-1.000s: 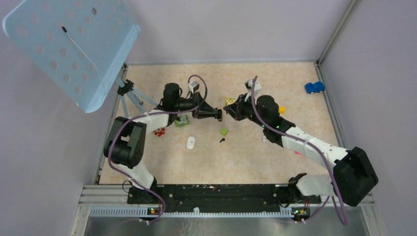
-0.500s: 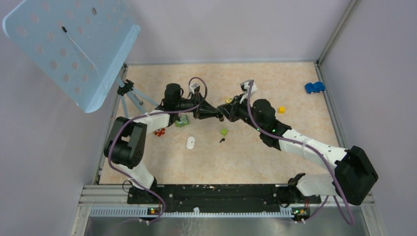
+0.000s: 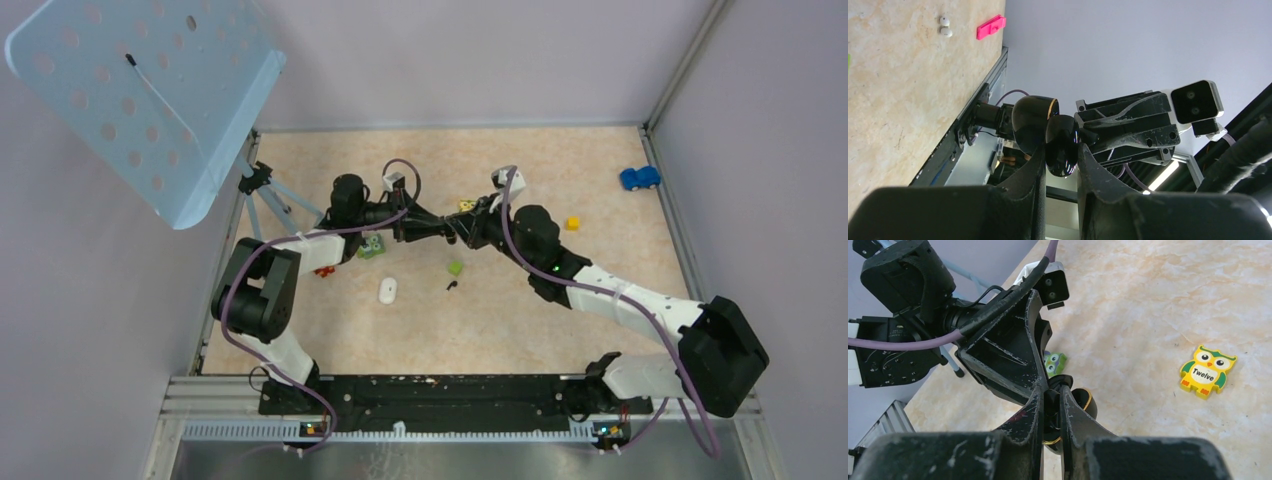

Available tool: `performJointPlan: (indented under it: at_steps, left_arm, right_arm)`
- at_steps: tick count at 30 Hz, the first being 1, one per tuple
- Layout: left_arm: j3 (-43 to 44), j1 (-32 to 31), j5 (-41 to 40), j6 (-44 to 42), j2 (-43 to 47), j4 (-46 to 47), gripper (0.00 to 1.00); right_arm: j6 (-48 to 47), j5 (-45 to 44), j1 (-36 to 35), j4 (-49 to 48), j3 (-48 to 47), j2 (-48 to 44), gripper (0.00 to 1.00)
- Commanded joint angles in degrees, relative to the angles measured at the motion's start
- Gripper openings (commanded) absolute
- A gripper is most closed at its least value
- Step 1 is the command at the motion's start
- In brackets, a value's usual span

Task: Insert the wireless bluetooth earbuds into the charging case
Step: Insert the left earbud into the left side groove of the charging case.

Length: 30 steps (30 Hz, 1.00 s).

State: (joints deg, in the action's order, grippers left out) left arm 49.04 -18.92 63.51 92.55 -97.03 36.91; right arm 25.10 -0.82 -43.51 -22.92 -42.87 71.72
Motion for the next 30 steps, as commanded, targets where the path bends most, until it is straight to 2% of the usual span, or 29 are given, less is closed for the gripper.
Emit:
performJointPlan:
  at_steps: [1, 30]
  left_arm:
    - [-1.16, -0.15, 0.72, 4.41, 0.18, 7.87, 0.00]
    - [-4.88, -0.16, -1.77, 13.35, -1.14, 19.53, 0.00]
  right_arm:
    - [-0.10, -0.77, -0.62, -4.26, 0.45, -0.71, 0.00]
    - [1.09, -0.52, -2.92, -6.84, 2.57, -0.34, 0.00]
